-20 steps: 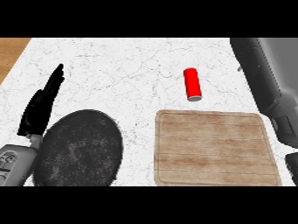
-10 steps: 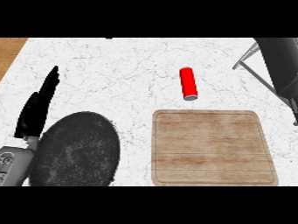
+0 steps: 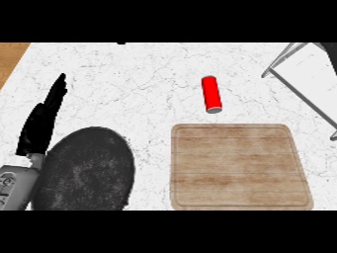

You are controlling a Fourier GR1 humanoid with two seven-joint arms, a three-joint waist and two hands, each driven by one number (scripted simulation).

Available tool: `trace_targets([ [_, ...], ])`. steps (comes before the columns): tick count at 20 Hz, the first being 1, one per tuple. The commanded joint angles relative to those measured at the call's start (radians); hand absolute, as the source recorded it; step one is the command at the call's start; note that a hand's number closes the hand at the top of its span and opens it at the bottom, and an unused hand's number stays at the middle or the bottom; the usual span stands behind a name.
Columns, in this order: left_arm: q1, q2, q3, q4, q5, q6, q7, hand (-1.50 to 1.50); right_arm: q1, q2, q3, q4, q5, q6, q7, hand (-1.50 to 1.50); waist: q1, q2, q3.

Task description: Pick the squash from the cutting board and place it in the tiered basket

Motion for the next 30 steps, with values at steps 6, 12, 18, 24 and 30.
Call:
trace_targets([
  [6, 0.034, 0.005, 0.003, -0.094, -0.012, 0.005, 0.076, 0.0, 0.026, -0.094, 0.018, 0.087, 0.046, 0.081, 0.015, 1.5, -0.019, -0.012, 0.002],
  [12, 0.044, -0.03, 0.016, 0.023, -0.021, -0.001, -0.03, 0.0, 0.061, -0.14, -0.038, 0.097, -0.019, 0.061, -0.129, 1.5, -0.025, -0.004, 0.002],
  [18, 0.103, 0.011, 0.058, -0.032, -0.017, -0.021, -0.051, 0.0, 0.127, -0.159, -0.118, 0.067, -0.118, 0.026, -0.214, 1.5, -0.032, -0.012, 0.002],
  [24, 0.082, 0.0, 0.057, -0.06, -0.015, -0.026, -0.01, 0.0, 0.199, -0.101, -0.252, 0.049, -0.259, -0.086, -0.157, -1.5, -0.032, -0.012, 0.003],
  [30, 0.1, -0.008, 0.076, -0.035, -0.011, -0.045, -0.028, 0.0, 0.247, -0.107, -0.272, -0.02, -0.311, -0.171, -0.267, -1.5, -0.037, -0.016, 0.002],
])
